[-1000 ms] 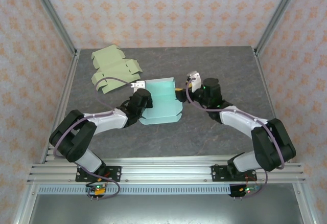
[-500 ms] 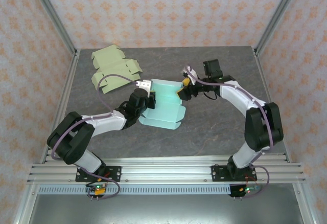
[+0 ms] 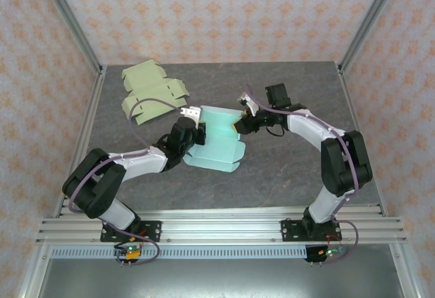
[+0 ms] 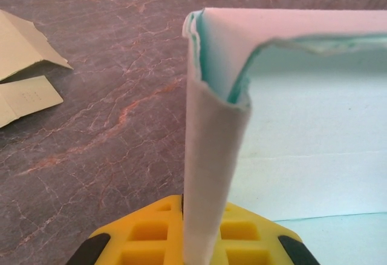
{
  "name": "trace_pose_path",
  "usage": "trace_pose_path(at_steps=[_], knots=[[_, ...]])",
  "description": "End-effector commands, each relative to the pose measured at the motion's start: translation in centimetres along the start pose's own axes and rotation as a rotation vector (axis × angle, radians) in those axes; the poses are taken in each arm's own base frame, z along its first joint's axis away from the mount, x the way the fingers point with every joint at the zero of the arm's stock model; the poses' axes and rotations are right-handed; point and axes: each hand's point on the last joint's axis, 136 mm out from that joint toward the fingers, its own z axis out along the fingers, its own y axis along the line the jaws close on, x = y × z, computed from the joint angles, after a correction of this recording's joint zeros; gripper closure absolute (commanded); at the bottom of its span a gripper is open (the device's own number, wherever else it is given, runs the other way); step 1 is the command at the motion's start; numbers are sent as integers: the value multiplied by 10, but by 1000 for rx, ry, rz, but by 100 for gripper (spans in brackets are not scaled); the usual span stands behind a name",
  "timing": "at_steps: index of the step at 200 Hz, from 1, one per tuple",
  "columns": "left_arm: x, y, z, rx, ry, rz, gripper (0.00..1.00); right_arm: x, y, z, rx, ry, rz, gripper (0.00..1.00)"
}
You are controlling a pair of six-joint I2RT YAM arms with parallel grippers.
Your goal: Fold the paper box
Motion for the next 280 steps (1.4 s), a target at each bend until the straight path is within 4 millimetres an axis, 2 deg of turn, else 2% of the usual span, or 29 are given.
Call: trace_pose_path(at_steps=[1,7,16,31,48,77,110,133,151,162,177,204,236,258,270,280], knots=[[-20,-10,-1,38,-67,-6,100,-13,8,0,22,-63,25,66],[-20,-10,0,34,-65,-3,100,-14,9,-1,27,-77,30,63],[-21,-10,0,33,-62,-3,100,-13,14,-3,19,-91,32,53],[-25,-11,-2,36,-66,-11,100,-3,29,-8,-22,-73,-22,36],[-28,-12,-3,47,-78,-20,100,16,41,-13,-60,-14,-69,31],[-30,-14,-3,58,-78,-23,100,33,43,-15,-92,46,-52,30],[-31,-16,-3,72,-81,-34,100,38,42,-9,-133,84,-44,36],[-34,-16,-5,78,-85,-42,100,36,28,-3,-74,78,-27,42],[-32,-17,-4,83,-80,-34,100,32,15,-1,4,50,-41,53],[-31,-16,-3,77,-76,-27,100,29,11,-2,37,27,-49,53],[-31,-16,-4,74,-72,-21,100,24,16,-6,38,-3,-62,52],[-28,-15,-1,70,-64,-4,100,22,24,-15,51,-35,-58,36],[-29,-14,-1,59,-69,62,100,8,37,-36,81,-147,-45,31],[-25,-22,3,108,-133,140,100,-9,41,-57,164,-266,-41,30],[-23,-26,5,128,-150,165,100,-16,37,-70,244,-321,-26,29],[-20,-28,5,126,-171,190,100,-19,23,-80,337,-355,79,29]])
